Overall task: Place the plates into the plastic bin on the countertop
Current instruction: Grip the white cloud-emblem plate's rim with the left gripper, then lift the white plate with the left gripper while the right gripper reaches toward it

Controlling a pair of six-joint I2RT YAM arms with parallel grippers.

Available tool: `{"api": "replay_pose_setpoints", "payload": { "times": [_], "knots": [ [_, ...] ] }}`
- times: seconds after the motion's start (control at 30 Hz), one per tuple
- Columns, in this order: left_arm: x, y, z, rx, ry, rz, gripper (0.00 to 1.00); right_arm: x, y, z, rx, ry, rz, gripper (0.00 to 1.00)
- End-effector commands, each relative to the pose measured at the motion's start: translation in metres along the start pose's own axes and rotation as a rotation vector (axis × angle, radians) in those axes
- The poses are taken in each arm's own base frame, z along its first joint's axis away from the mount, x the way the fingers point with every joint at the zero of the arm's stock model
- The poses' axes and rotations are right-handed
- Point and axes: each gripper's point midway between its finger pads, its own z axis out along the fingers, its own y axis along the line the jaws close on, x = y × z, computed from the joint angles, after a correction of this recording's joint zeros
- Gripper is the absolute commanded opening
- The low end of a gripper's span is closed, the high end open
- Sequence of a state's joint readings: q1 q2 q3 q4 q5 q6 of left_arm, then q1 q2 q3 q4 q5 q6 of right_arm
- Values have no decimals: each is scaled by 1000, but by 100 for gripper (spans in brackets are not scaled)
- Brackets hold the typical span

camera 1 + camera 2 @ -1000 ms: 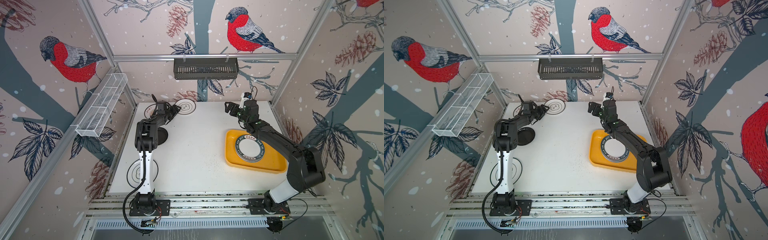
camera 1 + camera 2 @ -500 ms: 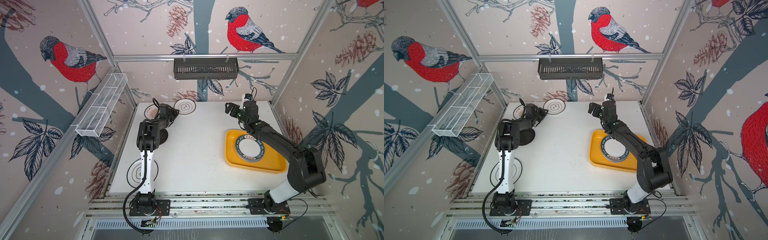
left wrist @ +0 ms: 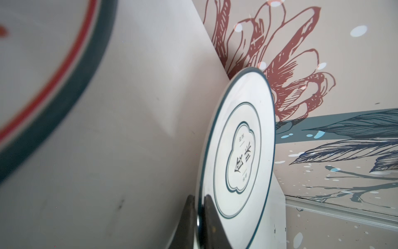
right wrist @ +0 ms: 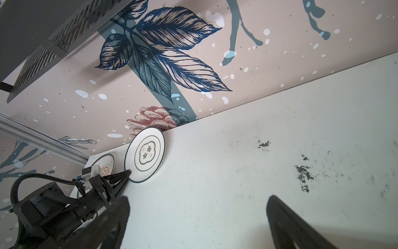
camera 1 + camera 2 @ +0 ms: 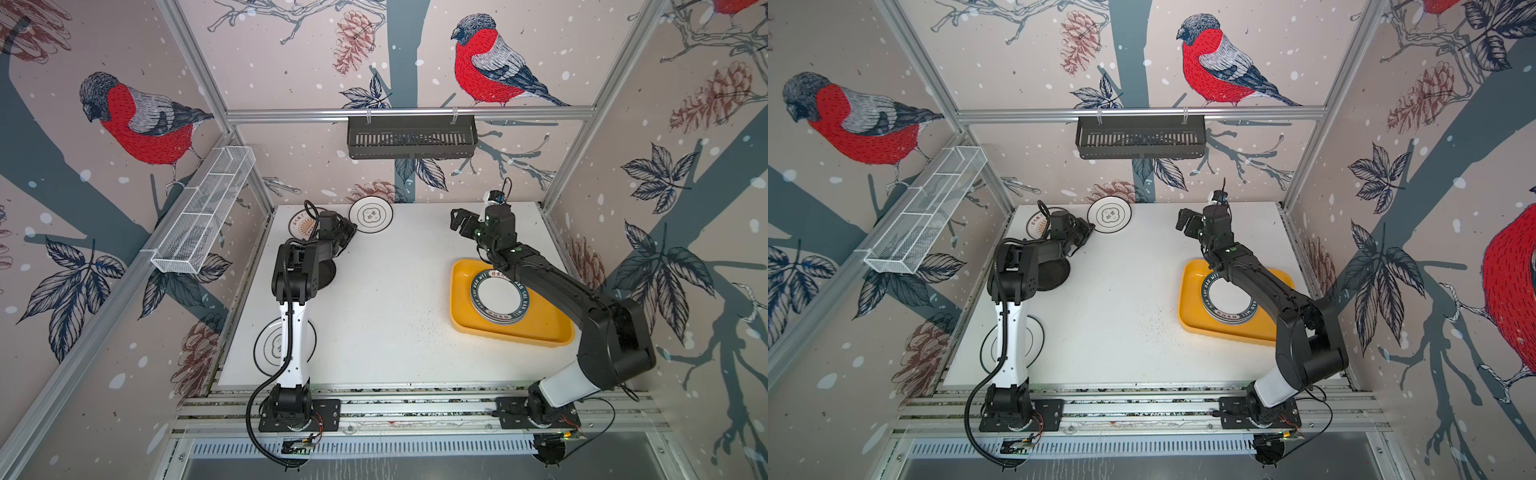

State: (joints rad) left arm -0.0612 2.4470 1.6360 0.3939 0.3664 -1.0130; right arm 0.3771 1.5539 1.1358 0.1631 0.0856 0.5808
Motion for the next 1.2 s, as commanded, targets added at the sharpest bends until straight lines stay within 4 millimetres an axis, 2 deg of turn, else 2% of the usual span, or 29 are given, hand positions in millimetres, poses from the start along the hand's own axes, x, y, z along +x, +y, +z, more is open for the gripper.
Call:
{"api": "replay_pose_setpoints", "payload": {
  "times": [0.0, 0.33, 0.5, 0.83, 1.07, 1.17],
  "knots": [
    [6, -1, -7, -14, 23, 6, 10, -3, 0, -4, 0, -21, 18, 99],
    [6, -38, -39, 30, 30, 84, 10, 13, -14, -10, 16, -10, 47, 99],
    [13, -59, -57, 51, 49, 127, 10, 21, -19, -13, -4, -1, 64, 99],
    [53, -82, -106, 68, 155, 213, 9, 44, -19, -6, -109, 53, 155, 100],
    [67, -95, -140, 81, 206, 261, 9, 52, -11, -5, -177, 87, 181, 100],
    [73, -95, -151, 58, 233, 288, 9, 55, -6, -7, -212, 96, 198, 100]
  ]
}}
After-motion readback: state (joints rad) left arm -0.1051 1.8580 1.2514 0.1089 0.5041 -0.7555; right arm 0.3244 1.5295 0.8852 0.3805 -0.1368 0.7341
